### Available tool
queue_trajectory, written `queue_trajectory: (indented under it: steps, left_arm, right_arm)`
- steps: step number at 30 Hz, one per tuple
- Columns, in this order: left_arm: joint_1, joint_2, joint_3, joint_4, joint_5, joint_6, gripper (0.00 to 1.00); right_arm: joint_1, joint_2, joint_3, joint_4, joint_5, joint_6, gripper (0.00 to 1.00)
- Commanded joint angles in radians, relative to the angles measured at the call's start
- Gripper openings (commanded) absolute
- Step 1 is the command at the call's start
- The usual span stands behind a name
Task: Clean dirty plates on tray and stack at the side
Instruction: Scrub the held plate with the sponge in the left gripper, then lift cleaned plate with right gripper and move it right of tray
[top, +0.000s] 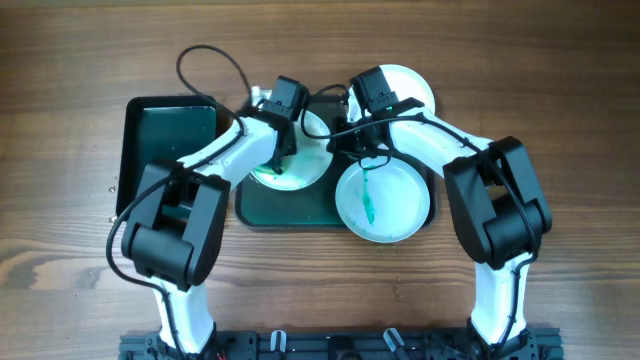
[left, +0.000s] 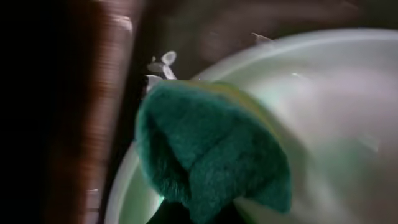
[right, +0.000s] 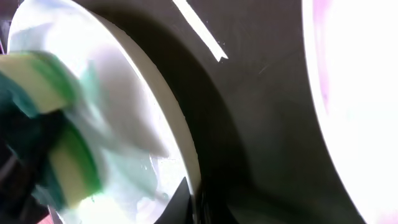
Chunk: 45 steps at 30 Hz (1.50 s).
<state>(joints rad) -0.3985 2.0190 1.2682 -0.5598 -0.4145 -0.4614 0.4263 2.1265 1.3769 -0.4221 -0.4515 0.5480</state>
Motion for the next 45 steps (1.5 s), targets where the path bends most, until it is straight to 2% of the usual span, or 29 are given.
queue_trajectory:
  steps: [1, 3, 6, 8, 11, 15, 20, 24, 28, 36, 45]
  left_arm:
    - [0.01, 0.096, -0.064, -0.014, -0.203, -0.124, 0.04]
    - [0.011, 0.096, -0.045, -0.029, -0.163, -0.123, 0.04]
    - [0.048, 0.082, 0.04, -0.089, 0.019, -0.118, 0.04]
    - [0.097, 0.063, 0.135, -0.136, 0.209, -0.035, 0.04]
    - [0.148, 0.04, 0.267, -0.244, 0.331, 0.043, 0.04]
    - [0.201, 0.008, 0.462, -0.469, 0.381, 0.13, 0.04]
    - [0.269, -0.066, 0.524, -0.561, 0.38, 0.141, 0.04]
    - [0.382, -0.104, 0.524, -0.56, 0.38, 0.141, 0.04]
    - [0.438, -0.104, 0.523, -0.56, 0.38, 0.14, 0.04]
    - [0.442, -0.104, 0.523, -0.558, 0.381, 0.14, 0.04]
    - [0.442, -0.104, 0.523, -0.544, 0.381, 0.139, 0.04]
  right_arm:
    - [-0.014, 0.017, -0.005, 0.003, -0.017, -0.006, 0.04]
    - [-0.014, 0.017, -0.005, 0.003, -0.01, -0.006, 0.04]
    - [-0.014, 0.017, -0.005, 0.002, -0.001, -0.006, 0.05]
    - [-0.014, 0.017, -0.005, -0.001, 0.002, -0.006, 0.04]
    - [-0.014, 0.017, -0.005, -0.003, 0.005, -0.007, 0.04]
    - [-0.014, 0.013, -0.003, -0.006, 0.005, -0.006, 0.04]
    - [-0.007, -0.063, -0.002, -0.037, 0.088, -0.031, 0.04]
    - [0.058, -0.177, -0.002, -0.105, 0.285, -0.077, 0.04]
    - [0.152, -0.256, 0.004, -0.139, 0.511, -0.082, 0.04]
    - [0.351, -0.281, 0.158, -0.356, 1.122, -0.134, 0.04]
    - [0.577, -0.281, 0.162, -0.311, 1.751, -0.212, 0.04]
